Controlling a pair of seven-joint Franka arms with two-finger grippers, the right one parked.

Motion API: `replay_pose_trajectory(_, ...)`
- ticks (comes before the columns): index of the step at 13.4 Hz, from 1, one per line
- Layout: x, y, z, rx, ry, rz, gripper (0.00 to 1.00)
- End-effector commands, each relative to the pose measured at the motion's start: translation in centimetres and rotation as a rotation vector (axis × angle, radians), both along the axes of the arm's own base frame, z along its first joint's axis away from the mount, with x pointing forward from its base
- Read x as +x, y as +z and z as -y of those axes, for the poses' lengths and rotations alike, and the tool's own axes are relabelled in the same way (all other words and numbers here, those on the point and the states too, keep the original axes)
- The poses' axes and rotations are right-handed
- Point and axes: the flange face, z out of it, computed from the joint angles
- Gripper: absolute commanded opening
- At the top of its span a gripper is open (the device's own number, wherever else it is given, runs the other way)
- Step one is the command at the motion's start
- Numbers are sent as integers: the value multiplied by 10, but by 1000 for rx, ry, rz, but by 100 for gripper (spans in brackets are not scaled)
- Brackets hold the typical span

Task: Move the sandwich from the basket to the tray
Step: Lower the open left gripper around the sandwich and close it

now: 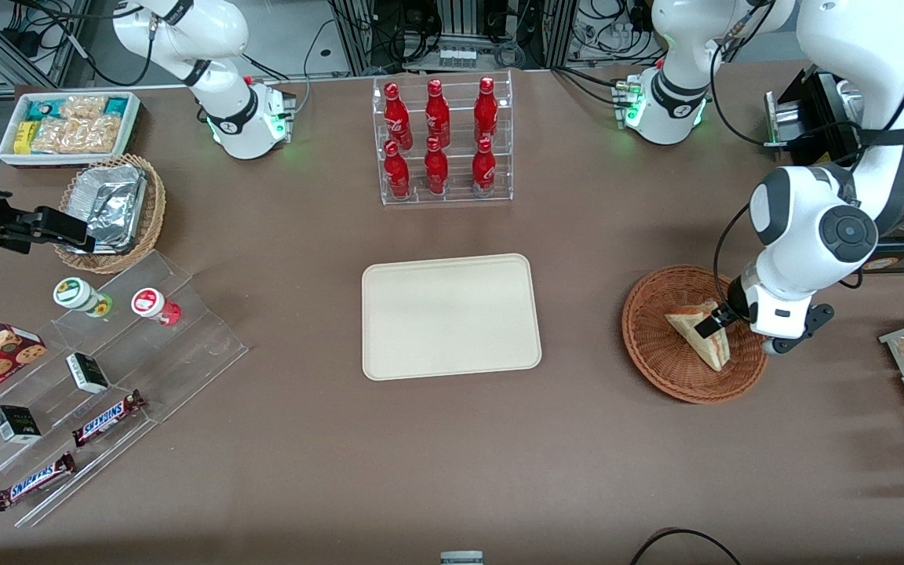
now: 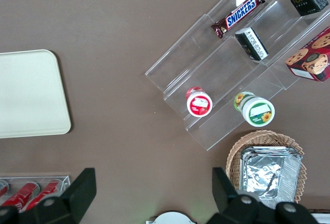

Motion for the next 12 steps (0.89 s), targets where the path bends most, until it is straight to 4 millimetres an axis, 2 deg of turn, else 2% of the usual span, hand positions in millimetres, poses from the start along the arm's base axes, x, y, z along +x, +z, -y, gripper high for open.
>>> replay_pose_trajectory(1,0,-13,0,-4,29,-5,100)
replay_pose_trajectory(7,-8,-53,0,-8,53,5,100)
replay_pose_trajectory(8,-9,-57,0,-8,53,2,90)
replay_pose_trajectory(10,-11,-55,-1,-5,52,-3,3)
replay_pose_trajectory(12,-13,-43,1,11,18,-18,0)
